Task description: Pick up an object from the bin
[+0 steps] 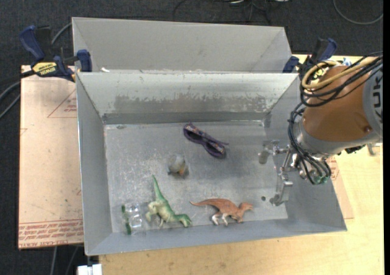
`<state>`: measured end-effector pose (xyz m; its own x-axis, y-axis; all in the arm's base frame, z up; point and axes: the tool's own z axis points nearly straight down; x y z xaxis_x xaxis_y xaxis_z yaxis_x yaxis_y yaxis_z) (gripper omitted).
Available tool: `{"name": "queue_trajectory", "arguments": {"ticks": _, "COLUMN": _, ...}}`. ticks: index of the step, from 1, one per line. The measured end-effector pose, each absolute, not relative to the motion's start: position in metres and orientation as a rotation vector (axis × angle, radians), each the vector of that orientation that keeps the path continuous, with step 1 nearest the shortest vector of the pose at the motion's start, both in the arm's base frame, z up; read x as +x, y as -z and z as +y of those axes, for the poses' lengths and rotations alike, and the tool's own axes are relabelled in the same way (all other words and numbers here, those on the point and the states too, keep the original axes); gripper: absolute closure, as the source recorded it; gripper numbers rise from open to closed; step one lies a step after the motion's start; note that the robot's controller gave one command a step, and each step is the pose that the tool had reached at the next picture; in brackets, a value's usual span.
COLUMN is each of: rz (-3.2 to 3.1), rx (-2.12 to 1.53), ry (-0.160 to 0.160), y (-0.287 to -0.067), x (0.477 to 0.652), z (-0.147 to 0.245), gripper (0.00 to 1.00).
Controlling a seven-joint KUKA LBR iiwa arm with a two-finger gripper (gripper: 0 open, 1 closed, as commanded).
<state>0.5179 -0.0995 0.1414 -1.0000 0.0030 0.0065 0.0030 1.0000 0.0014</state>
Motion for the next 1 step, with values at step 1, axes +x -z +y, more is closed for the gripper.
{"name": "queue_trajectory", "arguments": {"ticks": 1, "rz": -3.142, "rx": 0.001, "ry": 0.001, "y": -0.1459, "x": 0.5196, "z": -0.0989, "gripper": 0.0}}
